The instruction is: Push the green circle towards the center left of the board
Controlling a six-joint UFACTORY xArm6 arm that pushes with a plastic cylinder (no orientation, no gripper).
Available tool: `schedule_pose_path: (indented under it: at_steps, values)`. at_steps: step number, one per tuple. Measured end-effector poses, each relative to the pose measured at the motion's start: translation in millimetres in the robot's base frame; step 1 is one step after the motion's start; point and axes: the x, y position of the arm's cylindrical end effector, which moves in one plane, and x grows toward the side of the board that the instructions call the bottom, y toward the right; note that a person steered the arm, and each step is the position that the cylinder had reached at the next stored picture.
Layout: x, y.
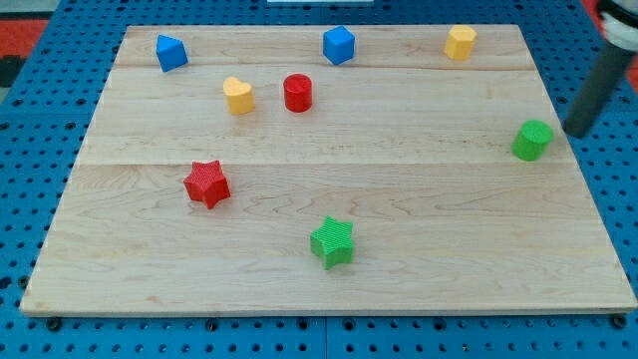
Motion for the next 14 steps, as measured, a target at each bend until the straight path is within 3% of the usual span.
schedule_pose_path:
  at_steps: [1,2,3,4,5,6,7,8,9,10,11,12,13,14]
  values:
    - [3.2,-38.0]
    - [-22.7,-77.7]
    - [-42.5,-63.6]
    - [-2.1,-135.5]
    - [4.6,-217.6]
    - [1.1,-314.7]
    - [-26.5,-301.9]
    - [-27.2,-362.4]
    - [-27.1,-468.2]
    - [-24.1,-431.0]
    - [12.0,-459.2]
    - [20.9,-542.0]
    - [11.4,-550.5]
    - [40.4,-530.1]
